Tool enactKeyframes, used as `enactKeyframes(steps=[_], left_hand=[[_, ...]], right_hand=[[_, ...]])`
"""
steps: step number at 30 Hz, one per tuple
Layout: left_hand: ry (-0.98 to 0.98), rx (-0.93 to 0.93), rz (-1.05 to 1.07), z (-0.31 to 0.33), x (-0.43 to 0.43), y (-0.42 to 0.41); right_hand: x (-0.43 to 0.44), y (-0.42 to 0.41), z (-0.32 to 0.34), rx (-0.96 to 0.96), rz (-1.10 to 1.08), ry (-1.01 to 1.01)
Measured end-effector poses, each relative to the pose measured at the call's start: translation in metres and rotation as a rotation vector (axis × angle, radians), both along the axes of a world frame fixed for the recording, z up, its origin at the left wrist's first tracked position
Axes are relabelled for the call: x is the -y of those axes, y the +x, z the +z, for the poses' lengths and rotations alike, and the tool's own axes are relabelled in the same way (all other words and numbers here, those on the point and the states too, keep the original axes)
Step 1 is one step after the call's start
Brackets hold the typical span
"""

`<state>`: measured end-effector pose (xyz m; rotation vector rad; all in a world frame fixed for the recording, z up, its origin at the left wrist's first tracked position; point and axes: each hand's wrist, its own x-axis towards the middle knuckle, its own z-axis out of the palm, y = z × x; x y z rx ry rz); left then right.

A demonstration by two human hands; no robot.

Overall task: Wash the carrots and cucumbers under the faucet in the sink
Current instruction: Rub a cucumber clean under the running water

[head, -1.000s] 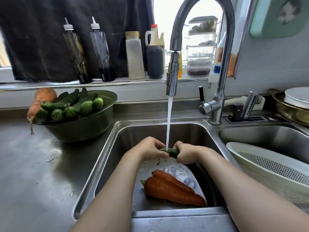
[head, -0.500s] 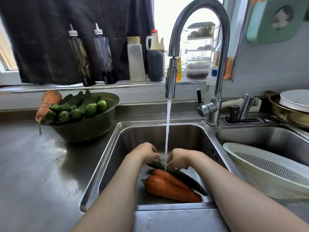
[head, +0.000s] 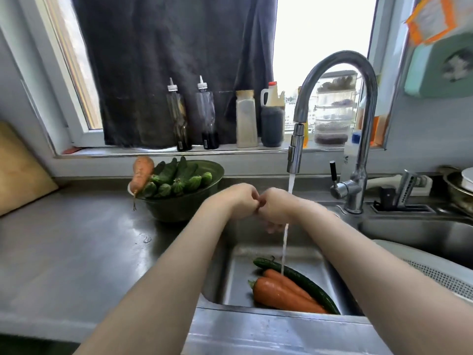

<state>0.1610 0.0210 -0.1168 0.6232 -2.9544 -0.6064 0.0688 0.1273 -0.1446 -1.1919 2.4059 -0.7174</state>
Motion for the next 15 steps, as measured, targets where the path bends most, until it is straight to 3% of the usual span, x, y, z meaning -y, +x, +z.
enactKeyframes(steps=[8, 11, 15], left_hand=[[-0.13, -0.117, 0.076, 0.084, 0.052, 0.051], [-0.163, -0.073, 0.145, 0.087, 0.083, 0.063], [-0.154, 0.082, 0.103, 0.073, 0.107, 0.073]], right_hand=[[0.061, 0.035, 0.07, -0.262, 0.074, -0.165], [0.092, 0.038, 0.066, -0.22, 0.111, -0.208], [0.119, 0.032, 0.052, -0.261, 0.157, -0.106]])
